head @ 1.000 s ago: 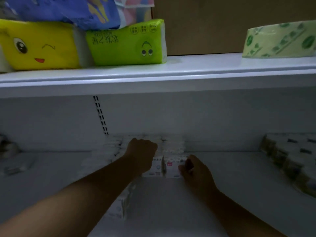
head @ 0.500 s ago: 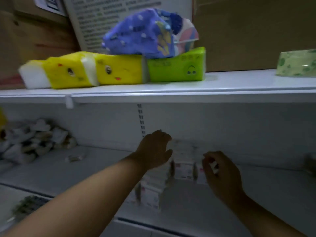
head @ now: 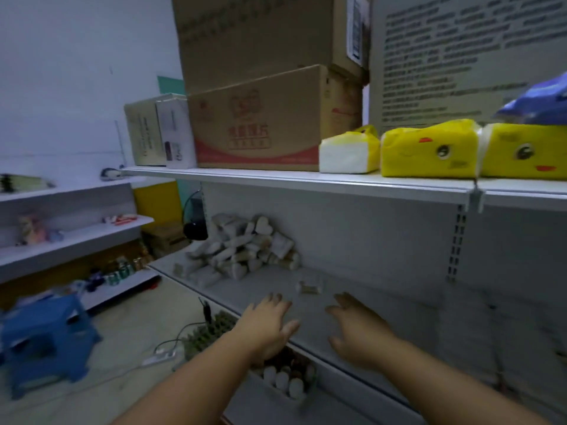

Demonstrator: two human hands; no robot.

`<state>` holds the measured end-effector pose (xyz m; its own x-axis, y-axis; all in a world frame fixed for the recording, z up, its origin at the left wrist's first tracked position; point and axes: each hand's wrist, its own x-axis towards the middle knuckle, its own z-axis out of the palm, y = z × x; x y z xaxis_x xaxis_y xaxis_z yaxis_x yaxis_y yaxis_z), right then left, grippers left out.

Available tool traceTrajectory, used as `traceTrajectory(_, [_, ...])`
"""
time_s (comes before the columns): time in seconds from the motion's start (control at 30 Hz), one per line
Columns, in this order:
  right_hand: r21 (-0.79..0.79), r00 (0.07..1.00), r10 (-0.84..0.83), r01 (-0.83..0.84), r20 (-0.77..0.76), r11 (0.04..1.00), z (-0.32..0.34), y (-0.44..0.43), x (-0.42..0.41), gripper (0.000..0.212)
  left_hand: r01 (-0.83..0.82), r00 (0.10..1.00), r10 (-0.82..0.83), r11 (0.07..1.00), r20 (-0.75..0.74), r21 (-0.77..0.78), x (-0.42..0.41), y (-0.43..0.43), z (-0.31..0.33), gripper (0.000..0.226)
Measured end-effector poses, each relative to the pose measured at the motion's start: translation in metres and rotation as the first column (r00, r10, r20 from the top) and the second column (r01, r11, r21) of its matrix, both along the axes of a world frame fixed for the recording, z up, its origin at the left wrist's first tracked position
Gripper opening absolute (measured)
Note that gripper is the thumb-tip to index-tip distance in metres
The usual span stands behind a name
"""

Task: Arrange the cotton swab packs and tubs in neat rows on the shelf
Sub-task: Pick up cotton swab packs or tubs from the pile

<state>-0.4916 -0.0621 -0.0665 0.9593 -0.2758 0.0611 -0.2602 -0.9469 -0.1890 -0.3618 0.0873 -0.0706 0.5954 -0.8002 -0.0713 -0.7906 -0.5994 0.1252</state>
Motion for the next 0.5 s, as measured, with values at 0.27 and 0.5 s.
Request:
traceTrajectory(0.27, [0.079, 0.993, -0.019, 0.029, -0.119, 0.996, -0.053, 0.010, 0.079, 0.056, -0.063, 0.993, 0.060, 0.998, -0.097, -0.028, 0.078, 0.048, -0.025, 0.059])
traceTrajectory(0.5, [0.061, 0.994, -0.083, 0.079, 0.065, 0.995, -0.070, -0.018, 0.176, 0.047, -0.072, 0.990, 0.070, 0.997, -0.121, -0.012, 0.159, 0.041, -0.040, 0.060])
